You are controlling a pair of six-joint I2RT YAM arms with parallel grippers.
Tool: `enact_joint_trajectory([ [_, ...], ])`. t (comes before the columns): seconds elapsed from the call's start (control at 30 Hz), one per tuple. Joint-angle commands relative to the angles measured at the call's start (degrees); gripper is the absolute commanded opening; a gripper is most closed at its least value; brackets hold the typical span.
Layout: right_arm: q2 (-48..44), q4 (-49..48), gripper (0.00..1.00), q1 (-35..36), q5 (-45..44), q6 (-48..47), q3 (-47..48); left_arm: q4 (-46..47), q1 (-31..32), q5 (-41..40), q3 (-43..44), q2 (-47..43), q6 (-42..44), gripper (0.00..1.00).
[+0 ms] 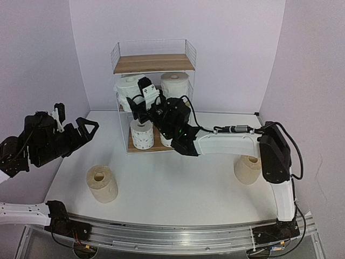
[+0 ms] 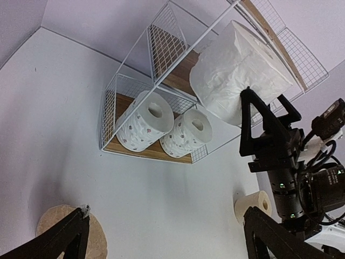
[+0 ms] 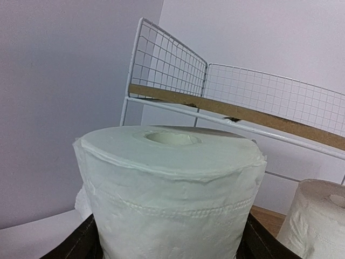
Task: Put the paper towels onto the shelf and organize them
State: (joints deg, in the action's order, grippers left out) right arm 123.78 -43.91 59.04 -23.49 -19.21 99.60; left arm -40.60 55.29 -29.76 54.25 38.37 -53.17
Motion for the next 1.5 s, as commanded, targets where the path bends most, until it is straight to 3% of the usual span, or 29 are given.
enact_joint_trajectory([
  [0.0,4.1,-8.6,0.00,0.3,-6.5,-3.9,8.4,-0.1,-0.1,-0.5,-0.4,-0.8,-0.9,1.00],
  [0.33,16.6,-9.3,0.00,0.2,-12.1,-10.8,24.2,-0.7,-0.2,0.6,0.3,1.8,-1.4,1.00],
  [0.77,26.9,-9.0,0.00,-1.5,-16.7,-9.1,36.2,-0.1,-0.1,0.9,1.0,2.6,-1.6,1.00],
  [0.9,28.2,-7.9,0.06,-2.3,-17.1,-6.8,37.0,-0.2,-0.2,0.6,1.4,2.8,-1.8,1.00],
  [1.1,30.3,-3.6,0.27,-3.5,-16.4,-2.8,39.7,-0.4,-0.1,0.1,1.5,3.3,-2.3,1.00],
  [1.3,30.3,-1.3,0.39,-4.1,-16.0,-0.8,39.4,-0.5,-0.1,-0.5,1.5,3.9,-2.7,1.00],
  [1.47,27.1,0.1,0.42,-3.9,-13.9,3.1,34.7,-0.1,-0.1,-1.1,1.0,4.1,-2.9,1.00],
])
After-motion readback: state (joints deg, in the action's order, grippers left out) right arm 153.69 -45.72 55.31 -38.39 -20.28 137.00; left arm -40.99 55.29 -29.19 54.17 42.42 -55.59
